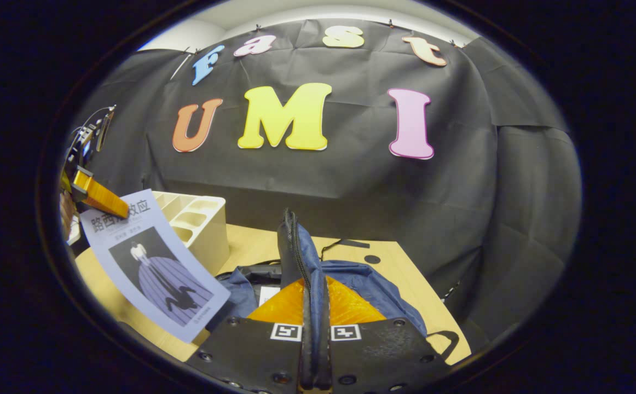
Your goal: Open the schoolbag, grab two books from the bookshelf and put them into the schoolbag.
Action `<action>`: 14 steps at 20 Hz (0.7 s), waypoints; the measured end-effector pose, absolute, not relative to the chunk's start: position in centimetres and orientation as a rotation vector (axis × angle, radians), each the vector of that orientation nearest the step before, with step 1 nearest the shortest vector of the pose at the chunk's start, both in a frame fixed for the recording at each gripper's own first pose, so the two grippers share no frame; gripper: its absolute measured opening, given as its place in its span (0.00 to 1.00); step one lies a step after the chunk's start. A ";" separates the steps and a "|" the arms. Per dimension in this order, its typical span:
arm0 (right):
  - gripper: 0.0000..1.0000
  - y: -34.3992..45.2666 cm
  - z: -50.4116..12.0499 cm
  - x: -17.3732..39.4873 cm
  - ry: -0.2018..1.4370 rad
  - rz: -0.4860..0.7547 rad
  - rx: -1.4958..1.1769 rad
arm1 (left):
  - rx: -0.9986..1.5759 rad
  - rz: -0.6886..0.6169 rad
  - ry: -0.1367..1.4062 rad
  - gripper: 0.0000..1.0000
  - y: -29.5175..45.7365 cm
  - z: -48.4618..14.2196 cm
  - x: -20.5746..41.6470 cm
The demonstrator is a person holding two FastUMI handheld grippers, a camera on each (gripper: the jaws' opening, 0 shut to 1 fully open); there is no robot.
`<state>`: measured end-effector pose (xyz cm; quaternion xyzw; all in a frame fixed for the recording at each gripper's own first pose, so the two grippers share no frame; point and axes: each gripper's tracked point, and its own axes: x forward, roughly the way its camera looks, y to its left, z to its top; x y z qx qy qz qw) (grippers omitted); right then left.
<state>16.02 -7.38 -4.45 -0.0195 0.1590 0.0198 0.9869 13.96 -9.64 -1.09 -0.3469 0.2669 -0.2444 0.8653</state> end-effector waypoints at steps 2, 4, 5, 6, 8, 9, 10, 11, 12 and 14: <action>0.05 -7.9 -4.0 16.2 0.315 0.036 -0.044 | -0.780 -0.535 0.557 0.43 -11.6 -0.4 15.1; 0.05 -8.2 -3.6 16.3 0.311 0.035 -0.051 | -0.845 -0.555 0.565 0.42 -14.0 0.2 16.1; 0.05 -8.4 -3.5 16.3 0.314 0.033 -0.058 | -0.876 -0.552 0.571 0.42 -15.1 0.4 16.8; 0.05 -8.6 -3.3 16.3 0.312 0.032 -0.067 | -0.906 -0.544 0.576 0.42 -15.8 0.3 17.3; 0.05 -8.7 -2.8 16.2 0.306 0.034 -0.088 | -0.934 -0.527 0.590 0.42 -17.4 -0.7 18.0; 0.05 -8.7 -2.6 16.2 0.301 0.035 -0.101 | -0.924 -0.507 0.600 0.42 -17.8 -1.5 18.3; 0.05 -8.7 -2.4 16.1 0.294 0.035 -0.111 | -0.907 -0.489 0.608 0.42 -17.9 -2.3 18.6; 0.05 -8.5 -2.2 16.1 0.289 0.038 -0.117 | -0.909 -0.489 0.612 0.42 -18.4 -2.6 18.6; 0.05 -8.3 -2.1 16.1 0.286 0.042 -0.117 | -0.901 -0.473 0.612 0.42 -18.3 -2.7 18.3; 0.05 -7.7 -1.8 16.1 0.284 0.050 -0.121 | -0.885 -0.422 0.557 0.42 -18.2 -3.8 18.3</action>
